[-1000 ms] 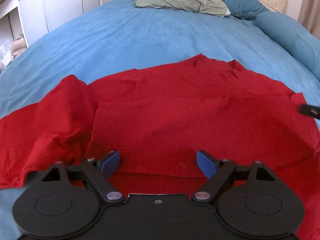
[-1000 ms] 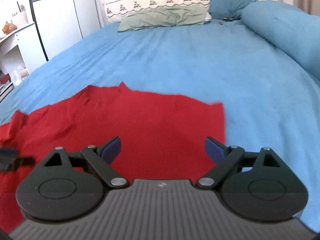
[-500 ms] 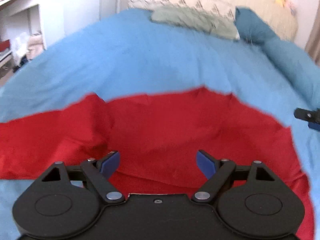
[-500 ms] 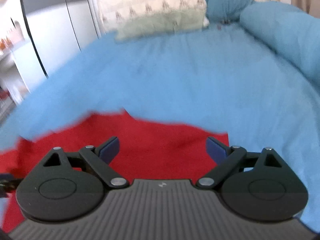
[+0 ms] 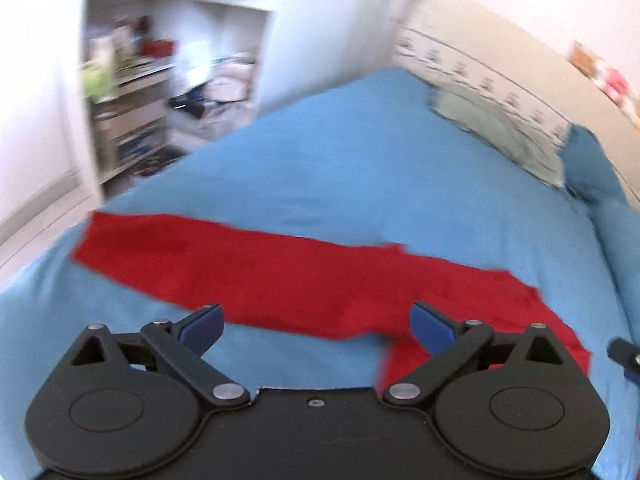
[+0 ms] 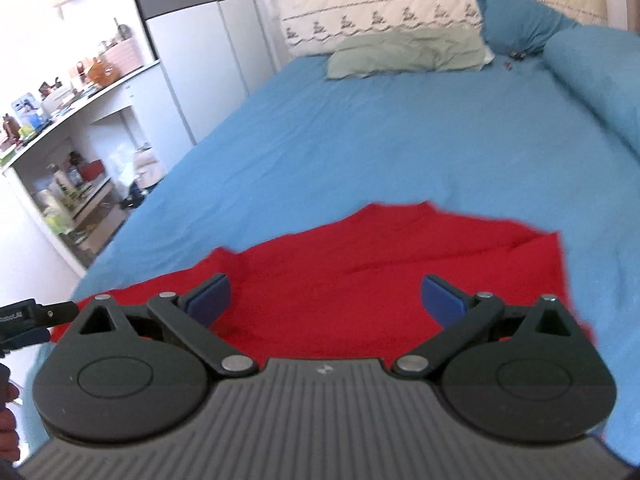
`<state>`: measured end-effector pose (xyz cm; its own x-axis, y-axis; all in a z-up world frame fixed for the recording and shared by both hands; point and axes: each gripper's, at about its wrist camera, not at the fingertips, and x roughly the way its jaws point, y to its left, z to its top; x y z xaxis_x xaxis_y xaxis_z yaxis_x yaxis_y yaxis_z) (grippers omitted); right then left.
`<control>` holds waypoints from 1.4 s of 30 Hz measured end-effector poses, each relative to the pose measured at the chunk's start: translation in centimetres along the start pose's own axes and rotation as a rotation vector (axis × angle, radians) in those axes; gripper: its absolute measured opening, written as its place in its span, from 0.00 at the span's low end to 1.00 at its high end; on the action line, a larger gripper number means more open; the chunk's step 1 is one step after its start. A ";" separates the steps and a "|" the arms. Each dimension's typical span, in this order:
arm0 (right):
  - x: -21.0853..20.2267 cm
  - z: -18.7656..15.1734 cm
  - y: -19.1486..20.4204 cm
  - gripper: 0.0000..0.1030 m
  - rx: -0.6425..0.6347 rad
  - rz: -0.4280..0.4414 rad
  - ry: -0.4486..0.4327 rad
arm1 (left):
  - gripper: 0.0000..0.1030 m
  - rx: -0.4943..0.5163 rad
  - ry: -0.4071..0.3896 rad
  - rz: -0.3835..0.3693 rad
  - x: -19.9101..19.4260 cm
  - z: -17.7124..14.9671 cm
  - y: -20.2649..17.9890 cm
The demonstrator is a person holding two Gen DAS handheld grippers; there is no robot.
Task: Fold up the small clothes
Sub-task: 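Grasp the other sleeve cuff with the left gripper and lift it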
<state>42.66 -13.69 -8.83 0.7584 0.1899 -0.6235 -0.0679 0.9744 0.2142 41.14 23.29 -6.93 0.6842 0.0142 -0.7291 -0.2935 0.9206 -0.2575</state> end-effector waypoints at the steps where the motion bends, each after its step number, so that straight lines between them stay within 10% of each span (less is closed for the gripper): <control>1: 0.6 -0.6 1.3 1.00 0.009 0.002 0.003 | 0.96 -0.019 0.005 0.011 0.5 0.2 1.8; 9: 5.6 -6.2 10.5 1.00 0.019 -0.045 0.075 | 0.82 -0.133 0.014 0.111 7.1 1.9 14.0; 12: 6.7 -7.1 12.3 1.00 -0.004 -0.067 0.082 | 0.63 -0.180 0.043 0.110 9.6 1.6 16.8; 18: 8.4 -7.2 13.0 1.00 -0.010 -0.102 0.096 | 0.52 -0.204 0.020 0.121 11.7 1.7 17.6; 22: 8.9 -7.0 12.9 1.00 -0.007 -0.104 0.091 | 0.09 -0.201 -0.002 0.168 12.2 2.2 17.6; 25: 9.3 -6.7 12.6 1.00 0.003 -0.101 0.079 | 0.06 -0.221 -0.014 0.158 12.3 2.6 17.7; 33: 8.4 -4.5 9.8 1.00 0.040 -0.083 0.022 | 0.05 -0.051 -0.176 0.067 7.4 6.2 10.7; 42: 4.4 -0.2 0.4 1.00 0.068 -0.118 -0.071 | 0.05 0.188 -0.279 -0.226 3.0 7.1 -9.2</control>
<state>45.79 -12.41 -11.62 0.8027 0.0631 -0.5931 0.0669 0.9786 0.1946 50.67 17.61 -2.27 0.8800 -0.1147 -0.4609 -0.0061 0.9676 -0.2523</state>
